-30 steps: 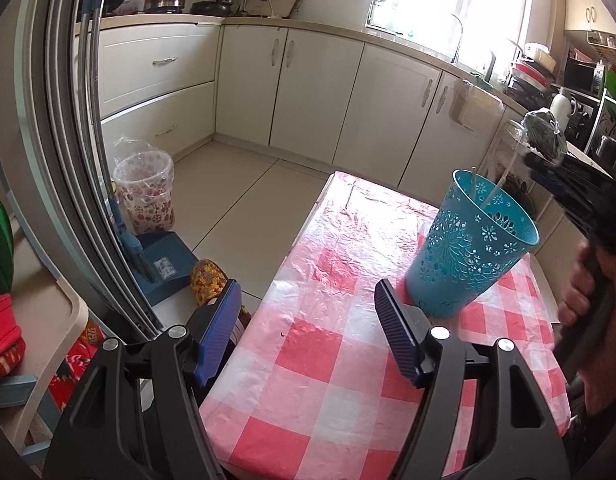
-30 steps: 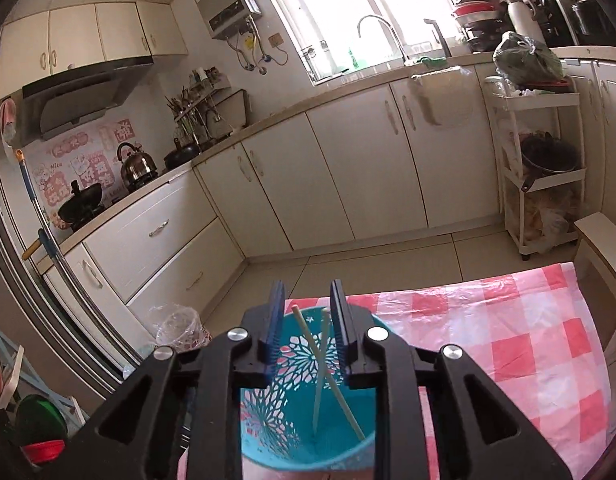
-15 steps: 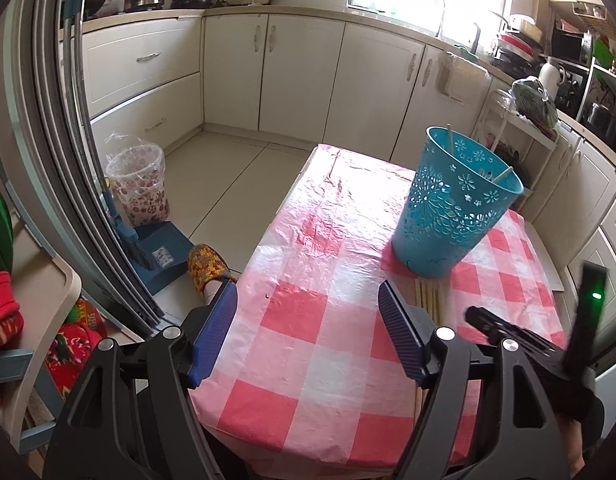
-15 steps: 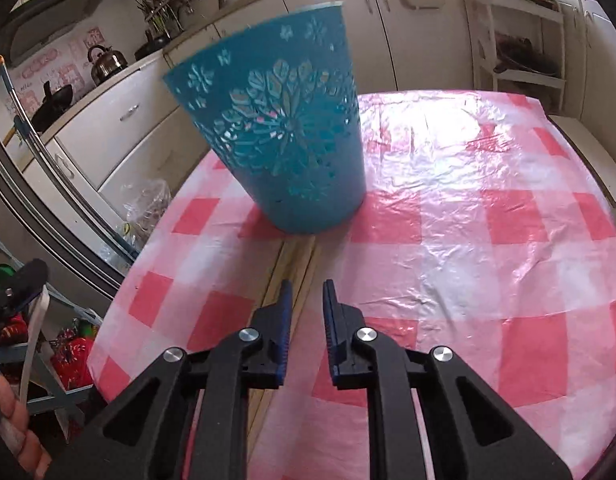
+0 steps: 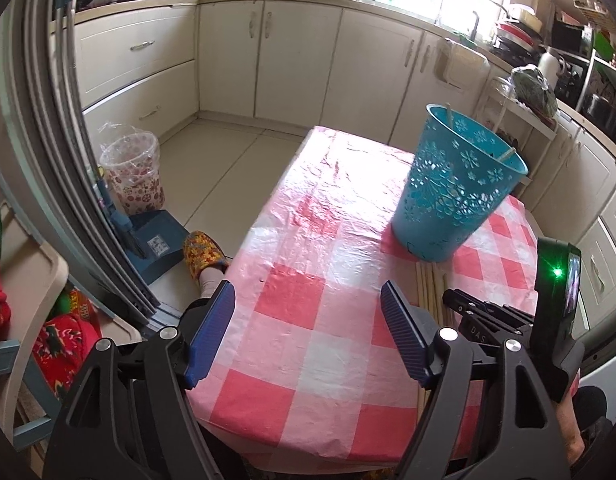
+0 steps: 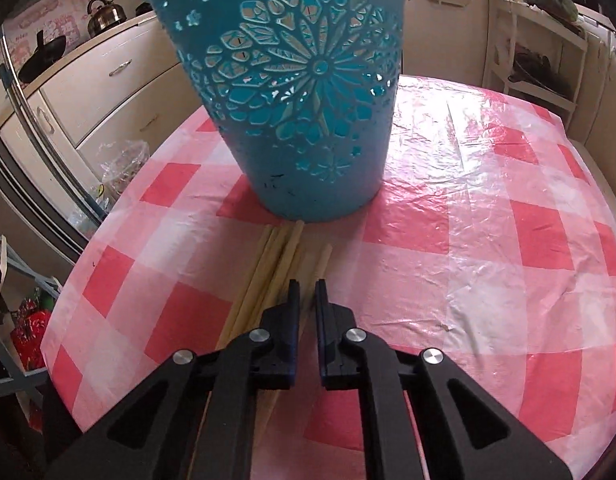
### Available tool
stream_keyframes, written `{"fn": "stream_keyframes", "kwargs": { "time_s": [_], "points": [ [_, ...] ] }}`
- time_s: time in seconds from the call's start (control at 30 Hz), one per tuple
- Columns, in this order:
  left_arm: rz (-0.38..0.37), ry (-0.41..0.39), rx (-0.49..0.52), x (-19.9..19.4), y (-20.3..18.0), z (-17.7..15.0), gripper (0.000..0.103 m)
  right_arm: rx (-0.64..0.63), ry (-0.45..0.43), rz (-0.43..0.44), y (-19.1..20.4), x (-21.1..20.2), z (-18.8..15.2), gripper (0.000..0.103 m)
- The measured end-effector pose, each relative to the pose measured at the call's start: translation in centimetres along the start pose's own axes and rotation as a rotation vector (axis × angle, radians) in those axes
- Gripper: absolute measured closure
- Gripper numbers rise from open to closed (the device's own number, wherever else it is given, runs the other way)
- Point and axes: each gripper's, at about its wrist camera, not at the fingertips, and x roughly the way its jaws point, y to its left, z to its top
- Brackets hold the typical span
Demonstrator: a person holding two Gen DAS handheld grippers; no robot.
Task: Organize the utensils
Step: 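Return the right gripper to the chopstick bundle and grasp one chopstick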
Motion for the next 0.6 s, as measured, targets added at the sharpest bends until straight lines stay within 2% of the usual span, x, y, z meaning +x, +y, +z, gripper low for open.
{"fn": "stream_keyframes", "kwargs": {
  "time_s": [0.13, 0.27, 0.43, 0.6],
  "points": [
    [-0.045, 0.061, 0.061, 2.5, -2.4, -0.2, 0.031, -0.032, 0.000, -0.023, -1.7, -1.2, -1.1, 0.097],
    [-0.075, 0.119, 0.113, 5.8, -5.2, -0.2, 0.031, 0.020, -0.011, -0.027, -4.8, -2.4, -2.2, 0.097],
    [-0.048, 0.169, 0.172, 9.3, -8.0, -0.3, 0.031, 0.086, -0.029, 0.011, -6.5, -2.7, -2.7, 0.097],
    [-0.022, 0.196, 0.200, 11.0, -9.3, -0.4, 0.031, 0.117, -0.033, 0.046, -7.4, -2.7, -2.4, 0.097]
  ]
}}
